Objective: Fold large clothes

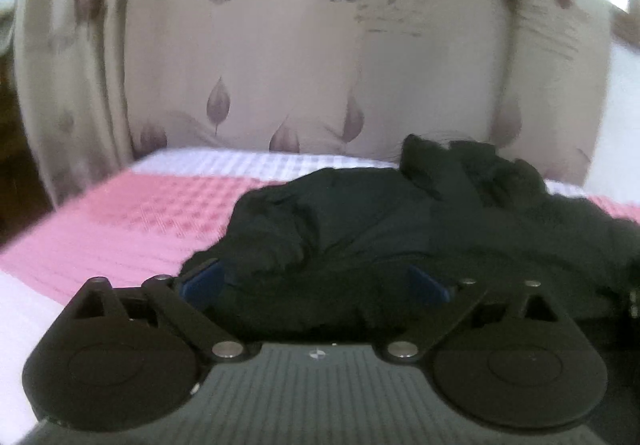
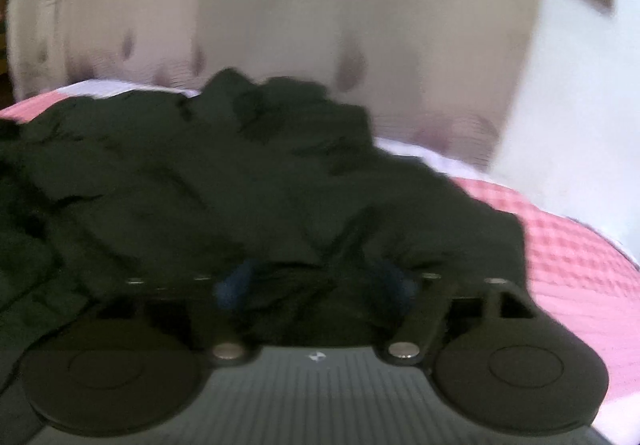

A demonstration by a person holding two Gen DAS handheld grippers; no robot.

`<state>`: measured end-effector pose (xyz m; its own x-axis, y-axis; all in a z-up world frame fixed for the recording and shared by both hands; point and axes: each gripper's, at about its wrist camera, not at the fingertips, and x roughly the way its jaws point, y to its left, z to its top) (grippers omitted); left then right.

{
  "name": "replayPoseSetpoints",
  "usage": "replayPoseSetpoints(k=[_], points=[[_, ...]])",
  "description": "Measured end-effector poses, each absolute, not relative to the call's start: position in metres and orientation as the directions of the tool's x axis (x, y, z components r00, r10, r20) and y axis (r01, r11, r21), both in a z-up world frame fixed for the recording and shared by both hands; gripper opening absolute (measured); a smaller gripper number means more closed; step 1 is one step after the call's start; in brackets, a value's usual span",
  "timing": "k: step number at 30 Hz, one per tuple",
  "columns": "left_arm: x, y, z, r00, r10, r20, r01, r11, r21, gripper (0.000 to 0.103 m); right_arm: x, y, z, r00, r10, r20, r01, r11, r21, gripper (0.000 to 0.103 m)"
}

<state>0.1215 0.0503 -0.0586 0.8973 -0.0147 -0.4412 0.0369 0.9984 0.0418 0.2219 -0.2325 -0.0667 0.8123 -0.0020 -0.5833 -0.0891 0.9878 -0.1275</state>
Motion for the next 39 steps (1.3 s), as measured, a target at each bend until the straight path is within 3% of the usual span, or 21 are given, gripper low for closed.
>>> replayPoseSetpoints(k=[7, 12, 15, 27, 33, 39], points=[[0.068, 0.044, -0.042, 0.918, -0.051, -0.394, 0.086, 0.994, 0.073, 0.103, 0.139, -0.228, -0.02, 0.895, 0.073, -0.439, -0.088, 0.996, -0.014, 0.078], [0.04, 0.04, -0.038, 0.924, -0.069, -0.377, 0.113, 0.989, 0.094, 0.103, 0.055, -0.231, -0.002, 0.922, 0.137, -0.363, -0.131, 0.991, 0.041, 0.091], [0.025, 0.038, -0.037, 0.925, -0.078, -0.373, 0.123, 0.987, 0.101, 0.103, 0.006, -0.233, 0.001, 0.932, 0.122, -0.34, -0.12, 0.992, 0.026, 0.092], [-0.031, 0.053, -0.031, 0.943, -0.078, -0.323, 0.13, 0.981, 0.142, 0.103, -0.108, -0.265, -0.012, 0.938, -0.074, -0.339, 0.078, 0.997, 0.0, 0.094], [-0.062, 0.121, -0.036, 0.939, -0.103, -0.328, 0.133, 0.989, 0.07, 0.103, -0.145, -0.287, -0.022, 0.923, -0.133, -0.362, 0.168, 0.983, 0.067, 0.095], [-0.072, 0.218, -0.05, 0.89, -0.179, -0.418, 0.156, 0.984, -0.09, 0.103, -0.174, -0.295, -0.035, 0.908, -0.155, -0.388, 0.214, 0.97, 0.113, 0.095]])
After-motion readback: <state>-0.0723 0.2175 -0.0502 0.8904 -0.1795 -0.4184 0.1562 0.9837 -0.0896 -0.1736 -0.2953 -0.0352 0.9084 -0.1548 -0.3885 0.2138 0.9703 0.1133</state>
